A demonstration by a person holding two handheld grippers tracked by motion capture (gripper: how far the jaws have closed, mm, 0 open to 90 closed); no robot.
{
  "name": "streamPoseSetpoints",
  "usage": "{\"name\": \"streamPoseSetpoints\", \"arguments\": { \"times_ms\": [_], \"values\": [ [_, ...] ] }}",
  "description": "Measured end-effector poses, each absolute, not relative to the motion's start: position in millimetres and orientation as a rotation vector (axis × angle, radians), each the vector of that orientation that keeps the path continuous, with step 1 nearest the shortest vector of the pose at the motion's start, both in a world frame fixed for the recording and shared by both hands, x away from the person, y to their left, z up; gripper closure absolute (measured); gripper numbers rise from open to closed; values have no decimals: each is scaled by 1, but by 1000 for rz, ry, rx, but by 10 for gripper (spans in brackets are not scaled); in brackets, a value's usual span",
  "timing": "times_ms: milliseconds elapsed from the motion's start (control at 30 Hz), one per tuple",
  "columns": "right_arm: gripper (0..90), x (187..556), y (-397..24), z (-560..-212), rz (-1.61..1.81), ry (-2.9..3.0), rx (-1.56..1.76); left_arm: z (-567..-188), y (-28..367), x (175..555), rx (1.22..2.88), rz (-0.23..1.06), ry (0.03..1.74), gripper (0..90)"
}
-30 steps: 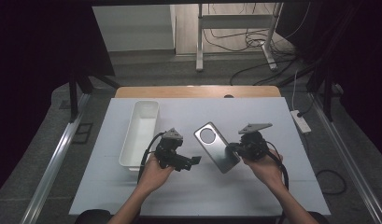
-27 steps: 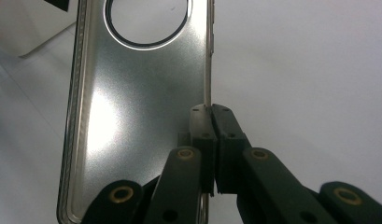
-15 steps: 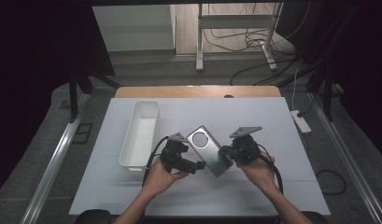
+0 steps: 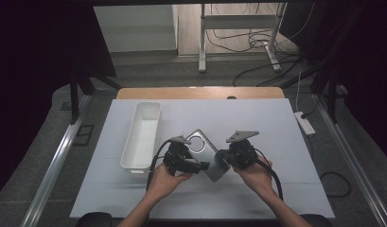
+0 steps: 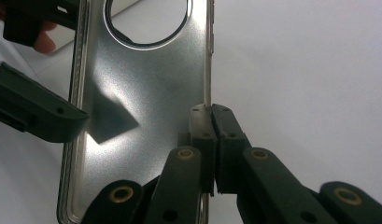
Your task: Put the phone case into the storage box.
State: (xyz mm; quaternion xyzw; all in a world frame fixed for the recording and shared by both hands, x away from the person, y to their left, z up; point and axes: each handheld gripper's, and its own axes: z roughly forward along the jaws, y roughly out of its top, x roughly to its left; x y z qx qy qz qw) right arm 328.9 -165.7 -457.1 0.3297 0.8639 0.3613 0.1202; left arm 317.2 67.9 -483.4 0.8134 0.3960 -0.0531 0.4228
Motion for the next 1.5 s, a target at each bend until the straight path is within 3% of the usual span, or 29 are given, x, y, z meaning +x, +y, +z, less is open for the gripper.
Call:
{"name": "streamPoseSetpoints", "arguments": {
  "times_ms": [33,200,500,567,900,1100,1500],
  "values": [
    [882,328,-165,-457,1060,2523,965,-484,68,317,2036,-140,999,277],
    [882,326,-162,-458,1063,2518,945,-485,73,318,2012,-156,1029,467],
    [879,323,-159,-460,1056,2525,917,-487,83,321,1921,-248,1041,680],
    [875,321,-158,-460,1047,2527,904,-485,85,321,1900,-265,1034,778],
    [852,321,-161,-459,1091,2550,911,-472,81,316,1978,-154,999,794],
    [662,322,-166,-456,1108,2563,931,-467,84,316,2018,-111,988,794],
    [144,327,-178,-457,1206,2618,921,-457,90,316,2070,-82,914,794]
  ]
}}
